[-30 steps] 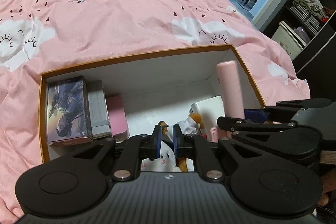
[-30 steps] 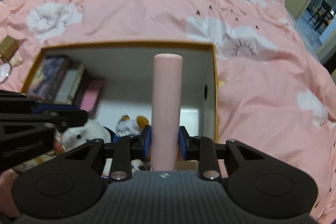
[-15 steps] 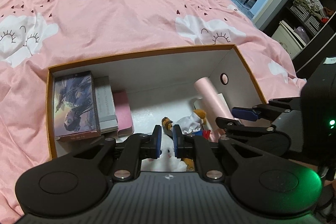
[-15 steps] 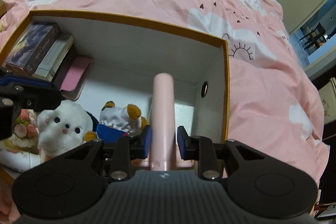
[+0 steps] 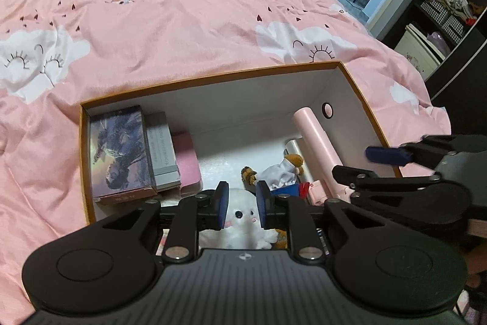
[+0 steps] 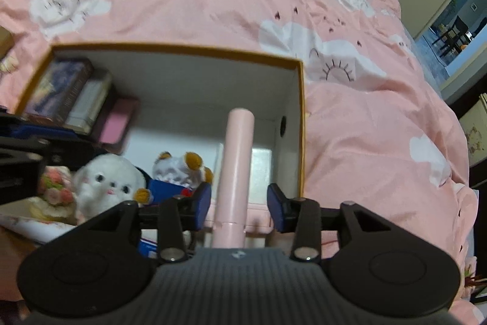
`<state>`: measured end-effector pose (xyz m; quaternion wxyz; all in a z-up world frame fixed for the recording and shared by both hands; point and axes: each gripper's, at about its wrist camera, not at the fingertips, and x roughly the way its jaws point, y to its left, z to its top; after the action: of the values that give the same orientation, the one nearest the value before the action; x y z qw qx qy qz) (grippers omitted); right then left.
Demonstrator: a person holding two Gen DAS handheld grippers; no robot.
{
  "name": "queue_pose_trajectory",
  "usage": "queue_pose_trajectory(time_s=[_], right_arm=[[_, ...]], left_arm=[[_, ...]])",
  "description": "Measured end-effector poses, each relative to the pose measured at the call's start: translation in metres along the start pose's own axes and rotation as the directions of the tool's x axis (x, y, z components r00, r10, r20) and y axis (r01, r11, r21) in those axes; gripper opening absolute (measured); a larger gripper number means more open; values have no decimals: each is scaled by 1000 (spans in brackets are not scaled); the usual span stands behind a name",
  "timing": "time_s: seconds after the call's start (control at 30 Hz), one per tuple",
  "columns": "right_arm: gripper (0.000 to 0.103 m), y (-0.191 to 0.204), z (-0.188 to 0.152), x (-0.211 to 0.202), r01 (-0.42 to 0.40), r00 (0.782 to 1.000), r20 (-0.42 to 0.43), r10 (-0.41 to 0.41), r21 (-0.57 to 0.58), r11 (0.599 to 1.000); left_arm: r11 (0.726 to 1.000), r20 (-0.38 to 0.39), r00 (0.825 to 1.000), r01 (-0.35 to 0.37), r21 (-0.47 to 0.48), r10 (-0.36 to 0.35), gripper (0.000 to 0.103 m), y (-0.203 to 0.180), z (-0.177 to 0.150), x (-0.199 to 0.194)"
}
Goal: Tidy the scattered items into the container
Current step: 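Lower the pink tube into the box and open the right tool, then withdraw both tools from the box toward the compact mirror and gold cube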
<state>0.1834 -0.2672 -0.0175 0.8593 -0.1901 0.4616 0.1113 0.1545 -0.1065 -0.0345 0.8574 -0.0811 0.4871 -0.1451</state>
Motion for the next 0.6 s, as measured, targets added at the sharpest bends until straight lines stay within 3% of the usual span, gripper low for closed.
queue_pose_trajectory(time_s=[0.1, 0.33, 0.47, 0.6], right_arm=[[64, 1, -2, -19, -16, 996, 89, 13, 39, 999], [67, 17, -2, -49, -13, 960, 279, -15, 100, 995], [69, 31, -1, -51, -106, 941, 333, 59, 126, 986], [74, 56, 5, -50, -170, 933, 334, 135, 78, 982]], left_arm=[[999, 20, 999, -40, 19, 39, 28, -2, -2, -6], [989, 105, 988, -125, 73, 117, 29, 3, -10, -35], [979, 127, 975, -191, 75, 181, 29, 18, -16, -51], [979, 107, 976, -198, 40, 192, 29, 43, -21, -66]])
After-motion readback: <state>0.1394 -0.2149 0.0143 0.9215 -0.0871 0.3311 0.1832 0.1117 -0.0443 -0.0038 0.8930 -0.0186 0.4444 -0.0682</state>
